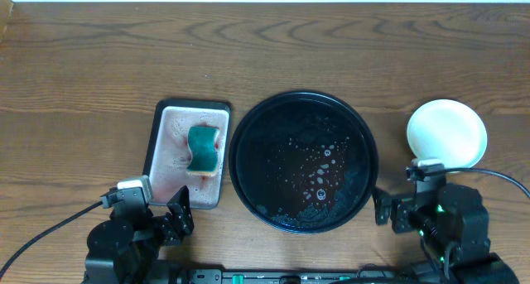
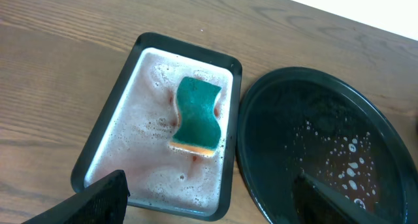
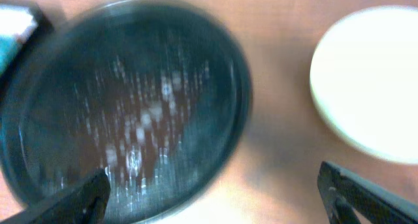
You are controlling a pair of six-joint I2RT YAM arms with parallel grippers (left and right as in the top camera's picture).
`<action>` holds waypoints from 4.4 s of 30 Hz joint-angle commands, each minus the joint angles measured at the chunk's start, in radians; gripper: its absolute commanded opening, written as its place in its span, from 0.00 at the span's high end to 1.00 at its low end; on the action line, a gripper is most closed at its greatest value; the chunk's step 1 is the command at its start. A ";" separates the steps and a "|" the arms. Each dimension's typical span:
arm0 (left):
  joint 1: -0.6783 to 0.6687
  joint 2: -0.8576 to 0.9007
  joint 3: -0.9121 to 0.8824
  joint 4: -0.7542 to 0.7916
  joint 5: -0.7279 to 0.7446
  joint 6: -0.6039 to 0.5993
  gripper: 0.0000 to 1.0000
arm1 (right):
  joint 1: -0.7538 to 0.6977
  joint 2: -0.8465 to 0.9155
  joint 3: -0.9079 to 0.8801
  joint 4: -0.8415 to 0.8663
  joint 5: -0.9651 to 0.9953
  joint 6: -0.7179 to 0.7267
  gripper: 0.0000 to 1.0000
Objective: Clean dirty plates on tray and stack at the side
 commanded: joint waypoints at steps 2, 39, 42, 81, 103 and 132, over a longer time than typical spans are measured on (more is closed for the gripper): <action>0.005 -0.003 -0.008 -0.002 -0.012 0.013 0.20 | 0.006 -0.150 -0.084 0.220 0.009 -0.061 0.01; 0.005 -0.003 -0.008 -0.002 -0.012 0.013 0.20 | -0.040 -0.420 -0.620 0.774 -0.062 -0.185 0.01; 0.005 -0.003 -0.008 -0.002 -0.012 0.013 0.20 | -0.040 -0.420 -0.620 0.774 -0.062 -0.185 0.01; 0.103 -0.240 -0.612 1.094 0.123 0.385 0.20 | -0.040 -0.420 -0.620 0.774 -0.062 -0.185 0.01; 0.103 -0.240 -0.699 0.890 0.116 0.369 0.20 | -0.040 -0.420 -0.620 0.774 -0.062 -0.185 0.01; 0.103 -0.238 -0.699 0.890 0.116 0.369 0.19 | -0.040 -0.420 -0.620 0.774 -0.062 -0.185 0.01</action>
